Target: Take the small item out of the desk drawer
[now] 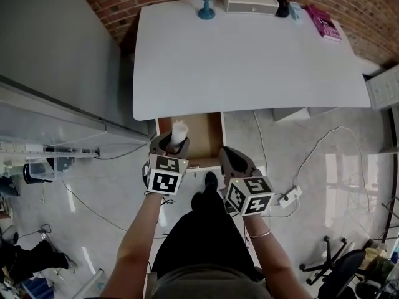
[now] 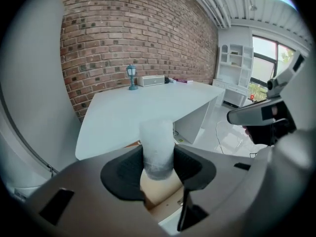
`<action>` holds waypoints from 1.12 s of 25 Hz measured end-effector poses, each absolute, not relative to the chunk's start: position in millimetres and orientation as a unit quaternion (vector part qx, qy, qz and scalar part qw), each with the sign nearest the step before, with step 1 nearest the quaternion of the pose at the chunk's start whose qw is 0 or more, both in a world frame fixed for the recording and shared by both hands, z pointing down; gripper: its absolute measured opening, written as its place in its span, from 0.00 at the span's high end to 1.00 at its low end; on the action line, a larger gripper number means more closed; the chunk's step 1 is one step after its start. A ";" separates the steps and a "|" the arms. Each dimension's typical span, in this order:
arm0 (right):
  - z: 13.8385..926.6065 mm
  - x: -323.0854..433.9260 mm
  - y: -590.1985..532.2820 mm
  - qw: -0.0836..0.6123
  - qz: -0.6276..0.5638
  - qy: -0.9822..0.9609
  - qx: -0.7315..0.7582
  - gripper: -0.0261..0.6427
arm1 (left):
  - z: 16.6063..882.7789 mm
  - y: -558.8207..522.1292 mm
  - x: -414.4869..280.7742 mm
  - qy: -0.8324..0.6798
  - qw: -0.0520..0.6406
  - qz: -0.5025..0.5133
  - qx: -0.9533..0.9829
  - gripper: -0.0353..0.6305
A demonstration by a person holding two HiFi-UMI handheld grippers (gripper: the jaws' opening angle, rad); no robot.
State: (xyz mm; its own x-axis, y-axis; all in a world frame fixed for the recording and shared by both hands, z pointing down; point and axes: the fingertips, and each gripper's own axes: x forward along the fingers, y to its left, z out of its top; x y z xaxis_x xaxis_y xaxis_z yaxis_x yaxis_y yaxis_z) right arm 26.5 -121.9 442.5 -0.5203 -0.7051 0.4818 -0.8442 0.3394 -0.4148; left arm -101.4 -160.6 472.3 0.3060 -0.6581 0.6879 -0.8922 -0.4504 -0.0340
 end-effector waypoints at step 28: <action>392.7 24.7 -121.5 0.113 0.254 -0.836 0.473 0.96 | 396.2 -129.5 -132.1 -0.546 0.171 0.233 0.786 0.67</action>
